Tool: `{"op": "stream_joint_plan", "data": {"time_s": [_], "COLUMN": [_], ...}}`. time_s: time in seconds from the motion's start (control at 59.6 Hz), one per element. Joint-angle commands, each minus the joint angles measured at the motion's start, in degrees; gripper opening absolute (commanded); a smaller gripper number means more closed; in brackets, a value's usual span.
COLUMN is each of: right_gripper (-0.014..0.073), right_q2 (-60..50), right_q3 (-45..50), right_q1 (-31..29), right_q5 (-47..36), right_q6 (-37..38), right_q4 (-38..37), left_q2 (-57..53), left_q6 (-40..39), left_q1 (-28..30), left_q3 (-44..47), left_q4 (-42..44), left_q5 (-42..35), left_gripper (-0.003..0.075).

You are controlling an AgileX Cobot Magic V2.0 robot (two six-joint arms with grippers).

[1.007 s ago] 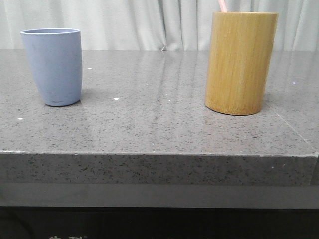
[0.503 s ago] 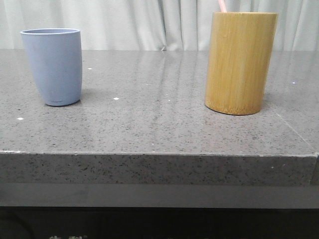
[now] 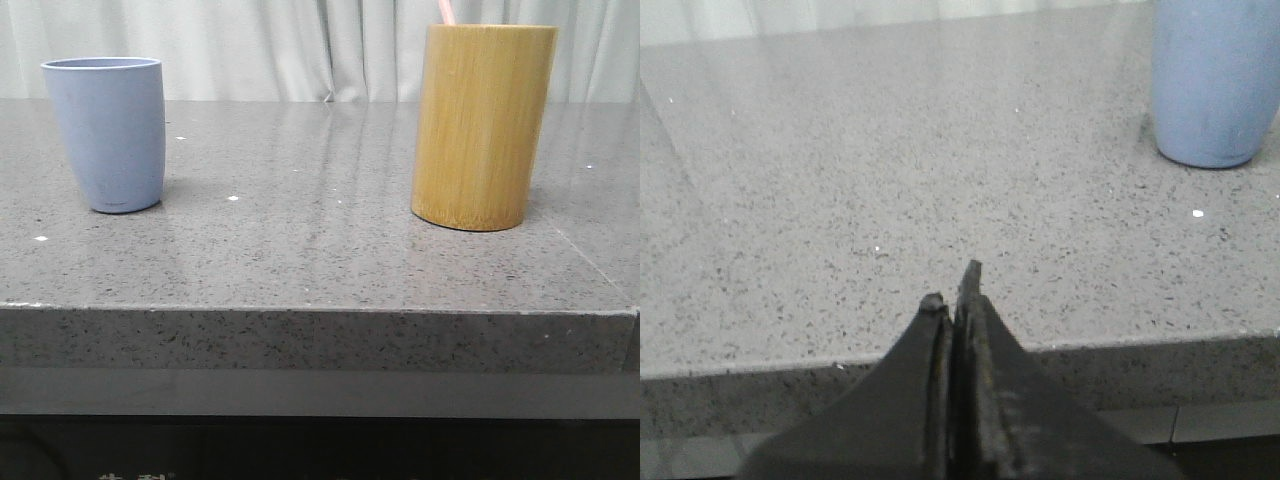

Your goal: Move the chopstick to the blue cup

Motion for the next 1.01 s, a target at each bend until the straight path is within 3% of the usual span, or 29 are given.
{"op": "stream_joint_plan", "data": {"time_s": [0.0,0.218,0.487,0.873,0.99], "right_gripper": [-0.0077,-0.0077,-0.0077,-0.0077,-0.0077], "right_q2": [-1.2,-1.2,-1.2,2.4,7.3], "right_q3": [-0.3,-0.3,-1.4,-16.9,-22.6], "right_q1": [-0.2,-0.2,-0.2,-0.2,-0.2], "right_q5": [-4.3,-6.2,-18.2,-7.4,-5.0], "right_q6": [-0.4,-0.4,-0.3,-0.4,-0.4], "right_q4": [-0.4,-0.3,0.8,2.1,2.1], "left_q2": [-1.4,-1.4,-1.4,-1.4,-0.9], "left_q6": [0.0,0.0,0.0,-0.1,-0.9], "left_q1": [0.3,0.3,0.3,0.3,0.3], "left_q3": [0.5,0.5,0.5,-0.3,-5.6], "left_q4": [0.7,-4.8,-5.8,-5.8,-7.8], "left_q5": [-5.6,-8.9,-19.9,-27.8,-23.6], "left_gripper": [-0.0019,-0.0019,-0.0019,-0.0019,-0.0019]}}
